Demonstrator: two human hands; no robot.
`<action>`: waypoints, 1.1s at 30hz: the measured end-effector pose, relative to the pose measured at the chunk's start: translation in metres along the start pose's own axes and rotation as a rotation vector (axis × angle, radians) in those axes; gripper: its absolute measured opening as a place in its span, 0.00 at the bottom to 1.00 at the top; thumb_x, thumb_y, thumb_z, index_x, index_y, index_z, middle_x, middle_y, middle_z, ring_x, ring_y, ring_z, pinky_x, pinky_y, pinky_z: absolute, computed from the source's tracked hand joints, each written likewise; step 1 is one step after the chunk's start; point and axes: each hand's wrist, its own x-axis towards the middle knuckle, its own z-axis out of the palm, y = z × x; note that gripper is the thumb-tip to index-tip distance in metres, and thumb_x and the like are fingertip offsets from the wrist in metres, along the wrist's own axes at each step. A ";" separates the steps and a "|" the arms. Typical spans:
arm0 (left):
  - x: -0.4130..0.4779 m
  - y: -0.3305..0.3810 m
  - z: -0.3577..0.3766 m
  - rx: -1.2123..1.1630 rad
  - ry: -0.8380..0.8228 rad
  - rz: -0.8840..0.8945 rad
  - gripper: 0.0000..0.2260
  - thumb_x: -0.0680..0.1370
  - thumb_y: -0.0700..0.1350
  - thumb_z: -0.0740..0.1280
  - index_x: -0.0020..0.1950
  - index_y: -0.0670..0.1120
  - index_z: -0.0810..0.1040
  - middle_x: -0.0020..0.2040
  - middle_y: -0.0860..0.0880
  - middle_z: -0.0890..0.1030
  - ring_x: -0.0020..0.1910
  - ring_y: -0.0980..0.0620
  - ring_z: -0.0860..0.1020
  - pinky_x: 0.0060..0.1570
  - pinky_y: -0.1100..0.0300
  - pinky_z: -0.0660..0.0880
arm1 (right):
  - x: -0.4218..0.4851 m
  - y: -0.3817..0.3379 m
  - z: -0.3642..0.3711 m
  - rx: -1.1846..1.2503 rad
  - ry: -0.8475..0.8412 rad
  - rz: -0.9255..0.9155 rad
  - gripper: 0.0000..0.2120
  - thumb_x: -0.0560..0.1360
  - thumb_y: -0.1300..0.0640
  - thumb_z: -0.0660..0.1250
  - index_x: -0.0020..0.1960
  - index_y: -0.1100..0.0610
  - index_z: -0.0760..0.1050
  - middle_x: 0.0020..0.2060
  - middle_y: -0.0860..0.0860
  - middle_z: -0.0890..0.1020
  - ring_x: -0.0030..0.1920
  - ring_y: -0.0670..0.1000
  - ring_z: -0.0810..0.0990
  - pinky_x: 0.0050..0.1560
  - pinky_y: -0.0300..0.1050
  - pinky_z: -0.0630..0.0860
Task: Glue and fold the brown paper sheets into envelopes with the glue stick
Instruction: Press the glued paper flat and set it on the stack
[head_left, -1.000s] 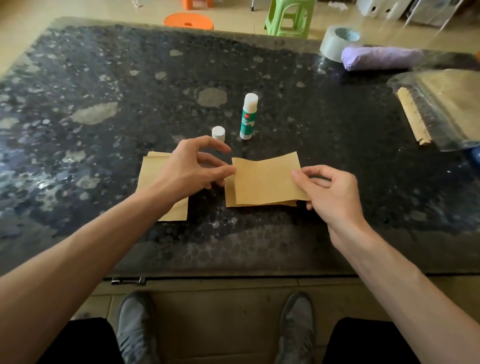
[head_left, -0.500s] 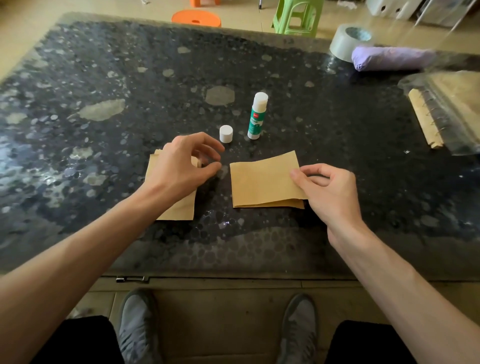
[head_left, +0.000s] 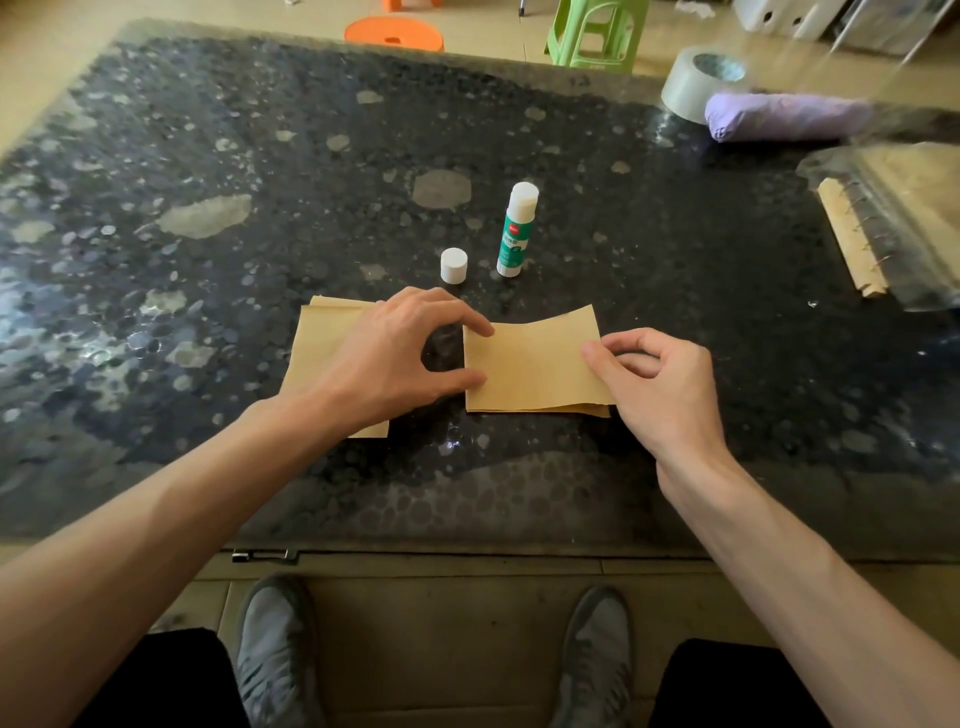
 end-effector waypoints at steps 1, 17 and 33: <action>0.000 0.001 0.000 0.003 0.000 0.001 0.19 0.72 0.58 0.75 0.62 0.57 0.81 0.61 0.57 0.80 0.65 0.54 0.74 0.67 0.49 0.71 | 0.000 0.000 0.000 0.002 -0.001 -0.003 0.04 0.78 0.48 0.75 0.51 0.47 0.83 0.40 0.40 0.86 0.47 0.40 0.84 0.47 0.39 0.80; 0.003 -0.002 0.006 0.032 -0.012 0.022 0.21 0.71 0.59 0.78 0.62 0.60 0.81 0.66 0.58 0.78 0.67 0.54 0.73 0.68 0.44 0.70 | 0.000 0.005 -0.002 -0.015 0.034 -0.048 0.06 0.78 0.50 0.75 0.53 0.50 0.84 0.44 0.42 0.85 0.45 0.38 0.83 0.42 0.32 0.77; 0.004 -0.003 0.006 0.019 -0.022 0.013 0.21 0.71 0.61 0.77 0.63 0.60 0.81 0.67 0.58 0.77 0.68 0.54 0.72 0.70 0.44 0.69 | 0.000 0.005 -0.001 -0.056 0.048 -0.069 0.07 0.78 0.50 0.75 0.54 0.50 0.84 0.46 0.42 0.84 0.48 0.42 0.82 0.52 0.42 0.83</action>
